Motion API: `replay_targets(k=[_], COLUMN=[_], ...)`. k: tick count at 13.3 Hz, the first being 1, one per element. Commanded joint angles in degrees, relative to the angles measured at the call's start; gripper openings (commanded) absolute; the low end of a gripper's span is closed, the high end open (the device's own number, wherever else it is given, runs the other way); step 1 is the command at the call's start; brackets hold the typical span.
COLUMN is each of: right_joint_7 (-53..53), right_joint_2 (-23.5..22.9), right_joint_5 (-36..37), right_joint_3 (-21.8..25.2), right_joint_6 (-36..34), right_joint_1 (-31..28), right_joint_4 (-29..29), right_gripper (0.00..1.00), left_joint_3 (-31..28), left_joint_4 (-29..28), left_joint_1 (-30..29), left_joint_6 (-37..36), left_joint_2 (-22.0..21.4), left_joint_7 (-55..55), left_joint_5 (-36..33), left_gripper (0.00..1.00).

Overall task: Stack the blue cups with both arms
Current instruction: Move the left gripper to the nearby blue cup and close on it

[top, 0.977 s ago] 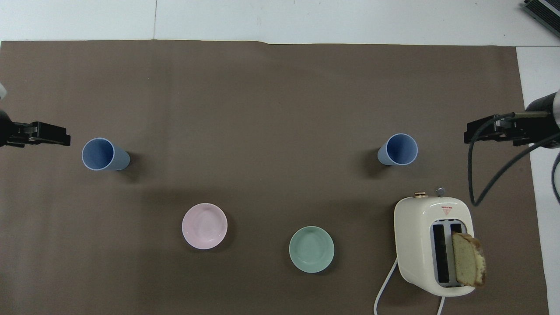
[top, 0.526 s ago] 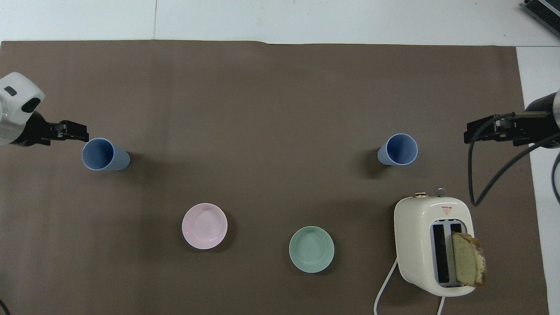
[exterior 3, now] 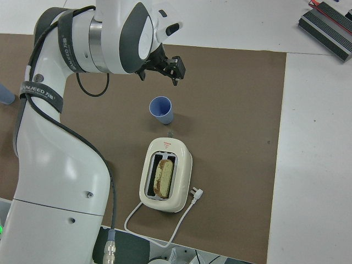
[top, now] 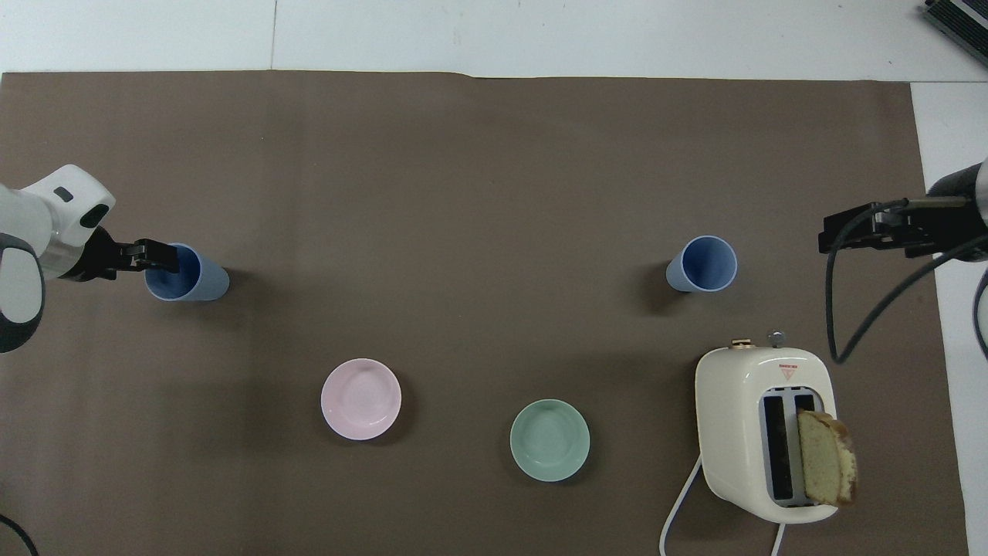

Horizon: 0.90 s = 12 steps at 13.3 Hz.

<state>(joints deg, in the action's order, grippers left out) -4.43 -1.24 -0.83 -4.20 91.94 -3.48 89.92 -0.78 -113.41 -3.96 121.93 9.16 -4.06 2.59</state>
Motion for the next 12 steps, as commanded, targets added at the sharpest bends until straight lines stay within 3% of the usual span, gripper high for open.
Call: replay_targets(k=[1,3,4,12], right_joint_7=[-0.8,-0.8,-0.8,-0.8], right_joint_2=[0.7,0.7,0.8,0.7], right_joint_5=[-1.0,-1.0,-1.0,-1.0], right_joint_3=[-0.5,-0.5,-0.5,-0.5], right_joint_6=[0.1,0.1,0.1,0.1], right_joint_1=[-0.7,-0.7,-0.7,-0.7], right_joint_4=[0.6,0.6,0.6,0.6], right_gripper=[1.00,1.00,1.00,1.00], left_joint_3=[0.4,0.4,0.4,0.9], left_joint_4=[-2.8,-2.8,-2.6,4.2], left_joint_1=[-0.1,0.0,0.0,0.3], left_joint_6=[2.4,2.5,2.5,0.0], left_joint_2=[-1.2,-1.1,-1.1,0.4], left_joint_7=[0.3,0.1,-0.2,-0.1], left_joint_5=[-0.3,0.0,0.0,1.5], left_gripper=[0.80,0.04,0.00,0.00])
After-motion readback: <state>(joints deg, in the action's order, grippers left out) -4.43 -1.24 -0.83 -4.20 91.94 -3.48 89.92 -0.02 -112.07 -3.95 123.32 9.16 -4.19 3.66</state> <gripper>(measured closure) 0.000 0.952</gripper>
